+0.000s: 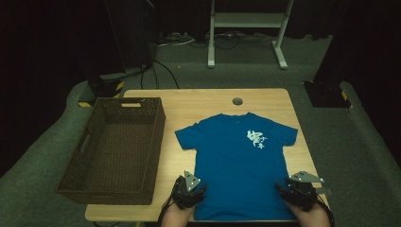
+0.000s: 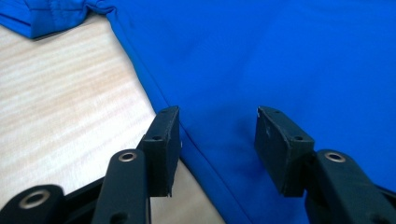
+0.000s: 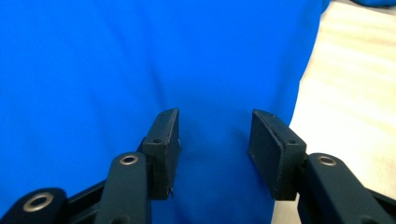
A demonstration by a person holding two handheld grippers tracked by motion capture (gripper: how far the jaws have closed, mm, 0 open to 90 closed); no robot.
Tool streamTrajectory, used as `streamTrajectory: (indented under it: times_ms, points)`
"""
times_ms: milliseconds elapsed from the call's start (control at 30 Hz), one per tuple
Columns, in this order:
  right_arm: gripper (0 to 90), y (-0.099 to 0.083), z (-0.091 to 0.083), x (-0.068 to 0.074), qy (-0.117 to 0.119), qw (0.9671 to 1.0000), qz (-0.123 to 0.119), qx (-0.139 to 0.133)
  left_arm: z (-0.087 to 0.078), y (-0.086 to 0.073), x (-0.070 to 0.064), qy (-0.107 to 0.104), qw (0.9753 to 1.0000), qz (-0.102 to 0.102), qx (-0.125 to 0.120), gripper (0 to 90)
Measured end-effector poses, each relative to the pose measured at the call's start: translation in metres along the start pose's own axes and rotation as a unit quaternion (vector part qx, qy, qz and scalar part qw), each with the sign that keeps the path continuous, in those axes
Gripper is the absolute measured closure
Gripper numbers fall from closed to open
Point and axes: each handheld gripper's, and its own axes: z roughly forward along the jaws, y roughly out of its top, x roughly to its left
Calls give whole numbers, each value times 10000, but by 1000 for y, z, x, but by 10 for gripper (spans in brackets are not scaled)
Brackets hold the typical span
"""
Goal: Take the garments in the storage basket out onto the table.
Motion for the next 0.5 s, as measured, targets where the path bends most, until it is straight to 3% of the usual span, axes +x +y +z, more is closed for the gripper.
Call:
streamTrajectory:
  times_ms: [100, 200, 267, 400, 500]
  points:
    - [522, -9, -8, 7, 36, 10000, -29, 11, -8, -5, -4, -64, 9999, 67, 78, 498]
    - [481, -10, -13, 11, 54, 9999, -103, -2, -11, -4, -6, -189, 9998, 4, 45, 475]
    - [468, -6, -14, 11, 29, 9999, -89, -126, -11, 3, -4, -191, 9998, -37, -49, 462]
    - [434, 9, -9, 7, 20, 9998, -54, -205, -7, 19, 0, -123, 9998, 92, -96, 429]
    - [426, 19, -2, 2, 2, 9997, -63, -229, 1, 29, 9, -71, 9999, 9, -123, 418]
